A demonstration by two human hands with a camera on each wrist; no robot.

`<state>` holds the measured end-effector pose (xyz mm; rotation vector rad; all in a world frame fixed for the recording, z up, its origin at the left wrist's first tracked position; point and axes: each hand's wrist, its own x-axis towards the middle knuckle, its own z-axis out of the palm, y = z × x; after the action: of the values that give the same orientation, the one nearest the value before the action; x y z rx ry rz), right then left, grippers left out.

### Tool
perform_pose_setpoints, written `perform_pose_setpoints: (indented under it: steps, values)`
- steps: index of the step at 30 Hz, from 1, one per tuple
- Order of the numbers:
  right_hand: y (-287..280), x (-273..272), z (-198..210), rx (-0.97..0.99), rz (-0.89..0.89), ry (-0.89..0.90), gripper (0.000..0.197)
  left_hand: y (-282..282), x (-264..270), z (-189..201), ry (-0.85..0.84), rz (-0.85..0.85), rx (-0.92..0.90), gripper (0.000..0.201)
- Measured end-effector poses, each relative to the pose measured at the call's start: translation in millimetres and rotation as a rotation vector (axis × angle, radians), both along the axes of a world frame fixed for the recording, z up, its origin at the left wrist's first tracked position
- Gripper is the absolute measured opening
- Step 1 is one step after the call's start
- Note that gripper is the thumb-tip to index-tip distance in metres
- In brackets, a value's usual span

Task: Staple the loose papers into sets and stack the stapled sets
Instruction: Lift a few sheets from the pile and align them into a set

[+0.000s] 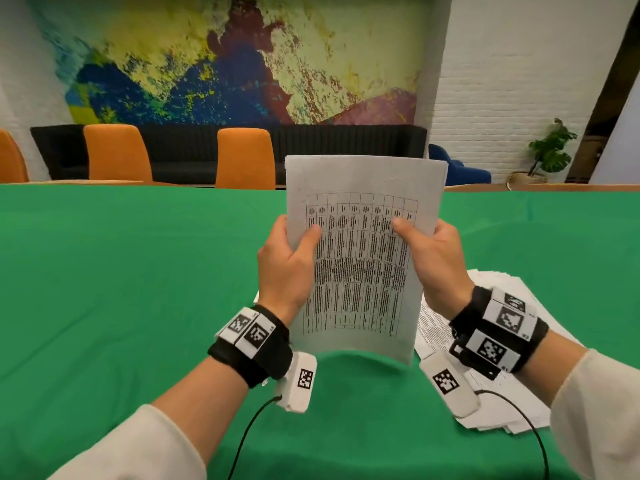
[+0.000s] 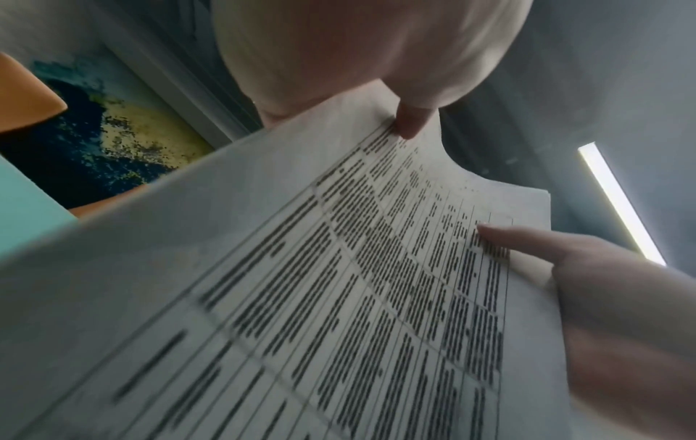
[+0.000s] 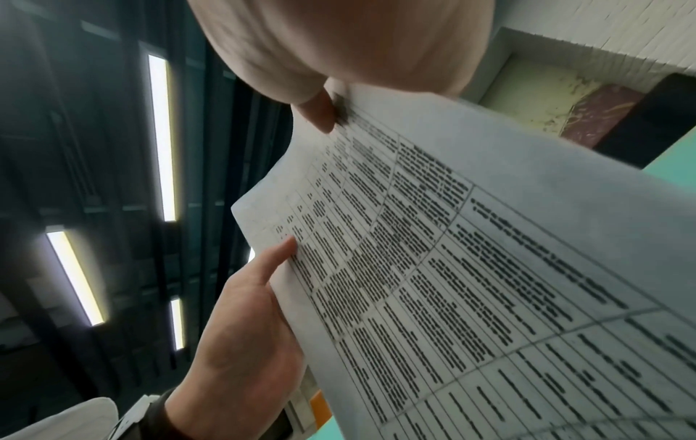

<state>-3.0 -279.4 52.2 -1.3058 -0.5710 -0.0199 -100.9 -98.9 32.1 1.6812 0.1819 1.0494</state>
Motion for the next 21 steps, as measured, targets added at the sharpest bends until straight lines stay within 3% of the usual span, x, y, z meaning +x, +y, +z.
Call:
perform_pose_setpoints:
  steps: [2,5,10,14,18,21]
  values:
    - [-3,2,4,-0.034,-0.003,-0.035,0.016,5,-1,5,0.007,0.022,0.024,0.023]
    - [-5,3,8,-0.069,-0.010,-0.063,0.015,11,-4,12,0.003,-0.085,-0.056,0.047]
    - [-3,4,23,-0.054,0.035,-0.060,0.013,16,3,30,-0.040,-0.162,-0.078,0.029]
    - [2,1,19,-0.041,0.027,-0.046,0.015,11,4,27,-0.019,-0.163,-0.051,0.027]
    - [3,-4,6,-0.030,0.036,-0.001,0.016,7,2,12,0.039,-0.193,-0.134,0.038]
    - [2,-6,14,0.002,0.045,-0.023,0.016,9,0,21,0.035,-0.193,-0.161,0.020]
